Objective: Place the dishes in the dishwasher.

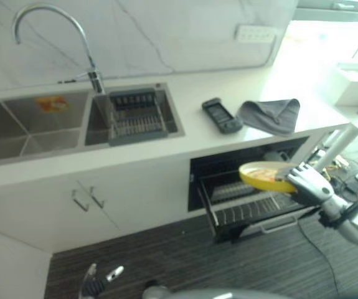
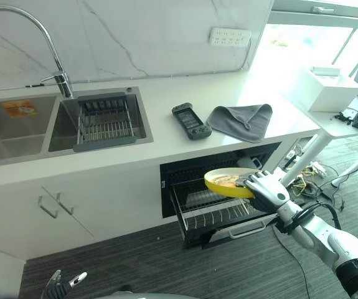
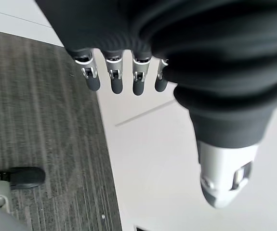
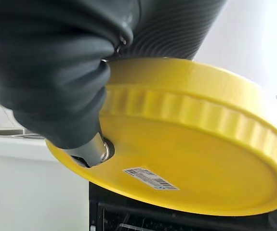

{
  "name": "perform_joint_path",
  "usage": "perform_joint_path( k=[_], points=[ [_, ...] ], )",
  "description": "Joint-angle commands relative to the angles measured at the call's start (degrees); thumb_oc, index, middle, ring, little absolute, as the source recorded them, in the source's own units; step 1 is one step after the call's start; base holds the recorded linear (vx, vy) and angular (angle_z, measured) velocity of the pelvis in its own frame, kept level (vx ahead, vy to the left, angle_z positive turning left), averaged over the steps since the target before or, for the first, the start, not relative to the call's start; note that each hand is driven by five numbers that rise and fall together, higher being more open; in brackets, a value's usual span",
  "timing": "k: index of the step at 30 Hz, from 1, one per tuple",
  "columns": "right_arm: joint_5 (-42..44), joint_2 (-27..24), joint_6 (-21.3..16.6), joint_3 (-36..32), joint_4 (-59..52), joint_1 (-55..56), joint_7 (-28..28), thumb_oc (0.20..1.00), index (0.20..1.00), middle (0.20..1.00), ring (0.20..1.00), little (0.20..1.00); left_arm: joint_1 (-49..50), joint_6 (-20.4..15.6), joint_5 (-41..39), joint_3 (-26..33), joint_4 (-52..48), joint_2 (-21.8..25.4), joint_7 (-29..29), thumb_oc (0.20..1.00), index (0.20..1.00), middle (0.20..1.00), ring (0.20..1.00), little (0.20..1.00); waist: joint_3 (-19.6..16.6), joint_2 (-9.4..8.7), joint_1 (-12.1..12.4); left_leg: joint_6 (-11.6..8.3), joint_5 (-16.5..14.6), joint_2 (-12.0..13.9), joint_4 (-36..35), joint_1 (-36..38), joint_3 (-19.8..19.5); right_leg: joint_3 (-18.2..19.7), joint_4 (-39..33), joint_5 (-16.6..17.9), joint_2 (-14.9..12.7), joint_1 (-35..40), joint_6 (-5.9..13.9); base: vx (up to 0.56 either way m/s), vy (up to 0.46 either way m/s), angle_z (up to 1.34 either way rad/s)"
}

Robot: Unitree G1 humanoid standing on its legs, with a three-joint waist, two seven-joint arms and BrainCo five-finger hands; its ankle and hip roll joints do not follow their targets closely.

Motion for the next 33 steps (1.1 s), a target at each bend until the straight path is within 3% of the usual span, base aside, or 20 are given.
perform_joint_path(
  k=[1,10,15,21,33],
  points=[
    [2.6,1.9,-0.2,2.1,2.1,-7.5,-4.5,0.2,0.2,0.2,0.2,0.2,-4.4,-1.0,-0.6,-0.5,1.0,1.4,0.1,1.0,1.0,1.0,1.0,1.0,-0.5,-1.72,2.7,0.35,1.7,2.5,0.0,-1.9,-3.5,0.3,0.1,0.8,-5.4,3.1,5.01,0.04,-0.019,0.01],
    [6.6,5.1,2.0,4.0,9.1,-9.5,-2.2,0.2,0.2,0.2,0.2,0.2,-4.0,0.2,1.0,-1.1,0.6,2.1,1.3,1.0,1.0,1.0,1.0,1.0,-0.1,-1.45,4.1,0.71,1.5,1.8,0.0,-1.6,-4.8,-0.1,0.1,0.7,-5.3,3.9,4.85,0.04,-0.004,0.06],
    [9.1,6.1,4.6,2.8,10.4,-10.9,0.9,0.2,0.2,0.2,0.2,0.2,-2.5,1.6,3.5,-0.8,0.1,3.2,1.8,1.0,1.0,1.0,1.0,1.0,0.9,-0.86,5.0,1.55,1.5,0.2,0.3,-0.3,-6.3,0.1,1.5,-0.7,-4.1,5.6,3.24,0.11,0.0,0.1],
    [11.7,4.0,6.2,6.4,14.4,-20.2,2.1,0.2,0.2,0.2,0.2,0.2,-4.7,2.7,-0.5,-2.1,0.0,5.8,1.4,1.0,1.0,1.0,1.0,1.0,7.1,1.08,5.2,1.29,-2.0,-0.1,15.3,-7.5,-10.0,1.3,14.4,-5.5,-4.6,-1.6,-0.23,-0.05,0.011,0.04],
    [13.7,-0.4,5.4,8.6,18.9,-27.1,7.6,0.2,0.2,0.2,0.2,0.2,-2.4,5.3,-4.4,-3.4,-4.3,5.2,0.8,1.0,1.0,1.0,1.0,1.0,10.4,3.13,5.4,2.39,-7.1,-1.1,31.9,-14.2,-8.3,-0.7,30.3,-11.6,-7.8,-7.6,-3.54,0.02,0.072,-0.01]
  ],
)
